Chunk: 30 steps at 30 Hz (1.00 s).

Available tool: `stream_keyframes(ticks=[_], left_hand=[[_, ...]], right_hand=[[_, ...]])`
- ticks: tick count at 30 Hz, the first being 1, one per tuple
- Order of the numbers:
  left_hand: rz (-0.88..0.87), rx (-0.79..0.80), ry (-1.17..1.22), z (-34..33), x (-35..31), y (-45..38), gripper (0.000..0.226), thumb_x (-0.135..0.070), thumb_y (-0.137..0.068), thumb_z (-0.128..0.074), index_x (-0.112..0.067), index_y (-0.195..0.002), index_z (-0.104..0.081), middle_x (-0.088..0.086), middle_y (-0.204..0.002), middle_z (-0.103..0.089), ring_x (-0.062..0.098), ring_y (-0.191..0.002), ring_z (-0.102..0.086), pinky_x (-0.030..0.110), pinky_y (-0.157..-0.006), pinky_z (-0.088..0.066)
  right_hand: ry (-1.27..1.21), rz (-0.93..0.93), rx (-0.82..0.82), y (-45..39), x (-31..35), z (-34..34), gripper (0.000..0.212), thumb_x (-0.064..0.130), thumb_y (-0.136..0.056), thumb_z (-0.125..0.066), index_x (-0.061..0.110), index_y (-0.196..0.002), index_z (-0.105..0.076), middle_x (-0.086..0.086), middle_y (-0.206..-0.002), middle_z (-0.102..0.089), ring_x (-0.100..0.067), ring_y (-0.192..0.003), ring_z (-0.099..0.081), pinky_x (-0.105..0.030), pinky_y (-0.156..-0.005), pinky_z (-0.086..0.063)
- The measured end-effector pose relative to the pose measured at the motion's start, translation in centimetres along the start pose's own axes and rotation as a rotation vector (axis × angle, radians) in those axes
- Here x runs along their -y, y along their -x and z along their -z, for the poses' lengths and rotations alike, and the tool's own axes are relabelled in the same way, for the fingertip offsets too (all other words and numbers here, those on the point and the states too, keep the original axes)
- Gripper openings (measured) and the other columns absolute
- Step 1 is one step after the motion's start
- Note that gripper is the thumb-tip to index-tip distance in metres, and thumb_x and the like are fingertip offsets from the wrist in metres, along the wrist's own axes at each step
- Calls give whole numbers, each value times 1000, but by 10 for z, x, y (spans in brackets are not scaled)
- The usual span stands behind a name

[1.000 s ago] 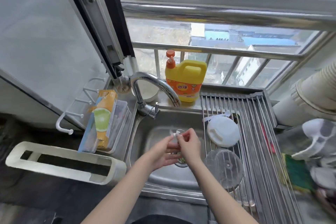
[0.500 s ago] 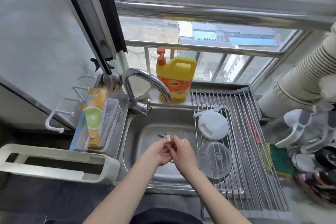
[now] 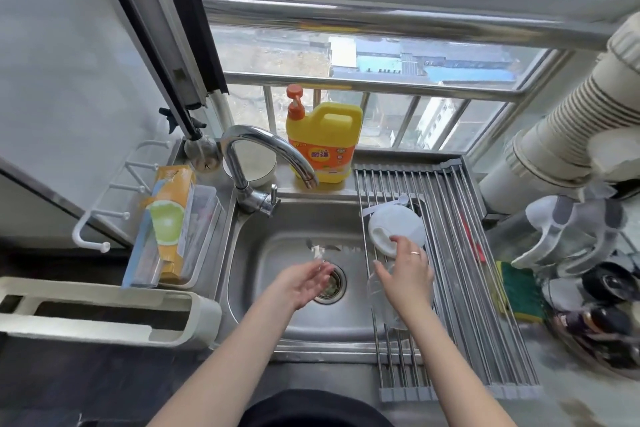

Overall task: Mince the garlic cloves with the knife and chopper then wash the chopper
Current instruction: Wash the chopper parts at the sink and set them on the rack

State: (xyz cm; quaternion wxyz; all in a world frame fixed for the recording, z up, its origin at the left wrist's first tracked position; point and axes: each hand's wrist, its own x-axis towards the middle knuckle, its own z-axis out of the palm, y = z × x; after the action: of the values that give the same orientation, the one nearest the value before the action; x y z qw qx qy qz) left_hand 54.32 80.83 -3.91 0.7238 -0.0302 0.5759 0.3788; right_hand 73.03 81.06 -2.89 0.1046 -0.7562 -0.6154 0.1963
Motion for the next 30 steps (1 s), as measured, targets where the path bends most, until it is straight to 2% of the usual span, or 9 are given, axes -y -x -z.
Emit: stream_keyframes(ticks=[2, 5, 7, 9, 16, 21, 24, 28, 30], left_hand=[[-70, -31, -71, 0, 3, -1, 7, -1, -93, -57, 2, -90, -53, 9, -53, -66, 11, -42, -64, 17, -41, -50], [-274, -164, -294, 6, 5, -8, 18, -4, -89, -64, -3, -93, -47, 12, -68, -65, 9, -48, -64, 16, -42, -47], [-342, -188, -333, 10, 3, -11, 17, -6, -89, -64, -4, -92, -48, 11, -73, -66, 12, -56, -64, 16, -45, -46], [-318, -178, -245, 12, 0, -13, 15, -8, -92, -61, -8, -88, -47, 10, -75, -65, 12, -56, -64, 17, -46, -48], [-233, -159, -161, 16, 2, -19, 12, -12, -97, -55, -5, -88, -51, 8, -77, -62, 5, -44, -63, 15, -42, -48], [-172, -146, -75, 19, 1, -19, 16, -13, -98, -51, 1, -90, -53, 10, -79, -60, 9, -44, -64, 16, -43, -50], [-166, -145, -47, 22, -2, -17, 19, -14, -101, -47, 2, -91, -52, 12, -82, -61, 14, -49, -67, 20, -45, -53], [-198, -125, 18, 25, -7, -13, 17, -12, -101, -47, 2, -94, -51, 12, -83, -59, 17, -54, -68, 22, -48, -55], [-219, -69, 78, 26, -11, -11, 14, -10, -100, -46, 2, -94, -52, 11, -83, -59, 14, -56, -68, 21, -51, -55]], right_hand=[[38, -42, 105, -8, 0, 2, 65, 47, -86, -61, 25, -140, -33, -4, -146, -36, -25, -136, -28, -50, -108, -28], [89, -167, 284, -9, -3, 1, 91, 61, -76, -66, 37, -147, -14, -6, -159, -8, -38, -143, -5, -71, -105, -18], [94, -242, 422, -4, -6, -1, 105, 60, -72, -71, 43, -148, -1, -4, -159, 14, -45, -142, 10, -74, -103, -17], [119, -267, 485, 0, -9, -4, 110, 54, -70, -76, 44, -148, 2, -5, -158, 16, -46, -140, 7, -68, -104, -29], [57, -158, 313, 4, 9, 7, 95, 53, -68, -76, 34, -141, -17, -8, -151, -14, -39, -131, -20, -53, -96, -44], [-108, 138, 184, 7, 38, 11, 93, 51, -65, -79, 45, -139, -23, 1, -154, 0, -32, -139, -14, -50, -104, -36], [-405, 174, 178, 7, 48, 0, 94, 48, -64, -82, 48, -140, -26, 4, -150, -10, -22, -137, -20, -45, -110, -31], [-1180, -252, 388, 5, 53, -14, 101, 51, -65, -81, 40, -145, -21, -2, -152, -27, -24, -135, -33, -55, -97, -44], [-1539, -432, 506, 5, 51, -19, 89, 54, -70, -75, 32, -143, -30, -6, -146, -38, -30, -131, -40, -59, -89, -48]])
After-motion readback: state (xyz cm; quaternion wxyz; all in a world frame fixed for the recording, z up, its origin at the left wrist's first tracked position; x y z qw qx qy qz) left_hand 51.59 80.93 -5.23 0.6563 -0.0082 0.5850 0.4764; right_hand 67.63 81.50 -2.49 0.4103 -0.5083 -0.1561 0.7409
